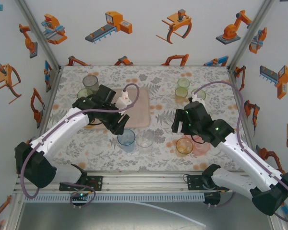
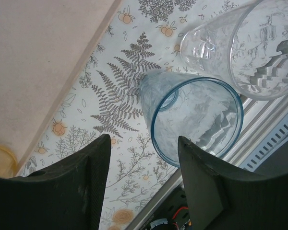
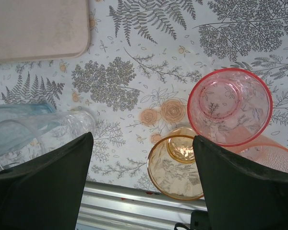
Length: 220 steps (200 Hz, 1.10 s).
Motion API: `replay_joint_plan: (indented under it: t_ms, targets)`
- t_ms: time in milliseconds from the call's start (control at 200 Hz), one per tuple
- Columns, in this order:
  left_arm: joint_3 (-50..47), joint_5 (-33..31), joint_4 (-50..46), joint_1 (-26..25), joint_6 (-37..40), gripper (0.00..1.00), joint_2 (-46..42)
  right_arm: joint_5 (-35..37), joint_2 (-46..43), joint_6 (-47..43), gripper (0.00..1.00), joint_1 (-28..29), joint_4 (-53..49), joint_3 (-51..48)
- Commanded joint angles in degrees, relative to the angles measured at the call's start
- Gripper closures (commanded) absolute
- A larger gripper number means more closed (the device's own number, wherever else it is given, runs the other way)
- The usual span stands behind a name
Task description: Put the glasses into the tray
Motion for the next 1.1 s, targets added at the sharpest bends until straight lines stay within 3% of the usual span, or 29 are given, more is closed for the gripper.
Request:
replay_joint_plan:
  t_ms: [0,1097]
  targets:
    - [-0.1,-0.4,0.7,-0.6,1.3,0.45,0.6,0.3,-0.6,0.0,0.24,-0.2,0.6,0.1]
    - [-1.4,-5.8,2.7,-3.0,1.4,0.60,5.5,0.1,-0.4,0.1,0.24,-0.2,1.6,-0.8]
